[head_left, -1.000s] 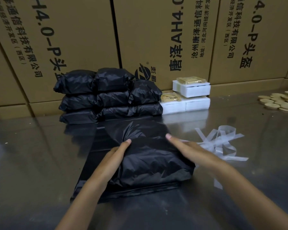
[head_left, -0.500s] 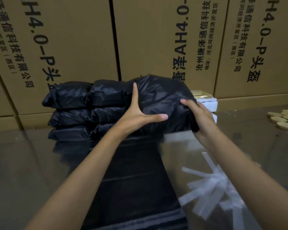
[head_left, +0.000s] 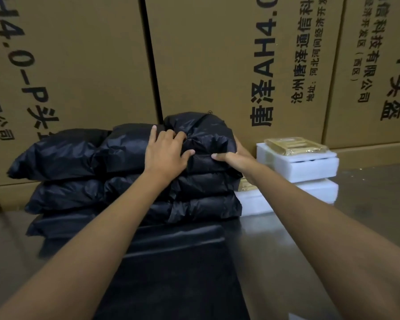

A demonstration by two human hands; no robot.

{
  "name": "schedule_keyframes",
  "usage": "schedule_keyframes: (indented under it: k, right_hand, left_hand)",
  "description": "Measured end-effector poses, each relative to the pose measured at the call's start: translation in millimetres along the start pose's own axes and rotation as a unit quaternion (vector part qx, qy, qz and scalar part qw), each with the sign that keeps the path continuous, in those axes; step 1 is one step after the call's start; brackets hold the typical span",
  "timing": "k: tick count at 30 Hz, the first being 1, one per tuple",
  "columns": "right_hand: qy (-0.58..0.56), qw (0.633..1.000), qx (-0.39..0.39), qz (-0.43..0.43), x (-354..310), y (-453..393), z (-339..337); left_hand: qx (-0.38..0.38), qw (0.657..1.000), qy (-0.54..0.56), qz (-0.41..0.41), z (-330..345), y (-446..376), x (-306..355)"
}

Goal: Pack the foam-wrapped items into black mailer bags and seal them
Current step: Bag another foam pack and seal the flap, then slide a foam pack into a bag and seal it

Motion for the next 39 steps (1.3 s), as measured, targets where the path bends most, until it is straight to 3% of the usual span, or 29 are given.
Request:
schedule_keyframes:
  k: [5, 9, 11, 13, 18, 24, 28, 32, 37, 39]
  right_hand:
    - [0.048, 0.997, 0.051, -0.031, 10, -10, -2]
    - [0.130, 0.976, 0.158, 0.071, 30, 16, -18]
    - [0.156, 0.968, 0.173, 0.097, 32, 35, -22]
    - [0.173, 0.967, 0.157, 0.100, 34, 56, -22]
    - [0.207, 0.967, 0.084, 0.126, 53, 119, -29]
    - [0.171, 0.965, 0.080, 0.181, 95, 176, -49]
    - [0.141, 0.964, 0.133, 0.183, 128, 199, -64]
    - [0.158, 0.954, 0.217, 0.133, 137, 196, -87]
    - [0.161, 0.944, 0.267, 0.109, 143, 182, -98]
    - [0.151, 0.941, 0.277, 0.123, 146, 178, -99]
  left_hand:
    - [0.026, 0.997, -0.056, -0.049, 10, 0, 5]
    - [-0.027, 0.993, -0.082, -0.082, 3, 4, 15]
    - [-0.079, 0.990, -0.081, -0.088, 0, 9, 19]
    - [-0.102, 0.990, -0.048, -0.081, -6, 27, 25]
    - [-0.052, 0.996, 0.071, -0.032, -30, 111, 51]
    - [-0.253, 0.938, 0.238, -0.001, 13, 191, 106]
    - [-0.291, 0.908, 0.301, -0.005, 30, 193, 142]
    - [-0.253, 0.934, 0.251, 0.000, 58, 163, 180]
    - [-0.188, 0.976, 0.103, 0.027, 106, 119, 218]
    - [-0.179, 0.980, 0.088, -0.005, 126, 103, 210]
Point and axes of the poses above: each hand's wrist, its own y-axis away from the middle knuckle, its own z-axis out of the palm, x = y × z, the point moved 9 cm from there along -y, towards the middle knuckle, and after that the axes turned 3 degrees about x, right-handed, at the moved point
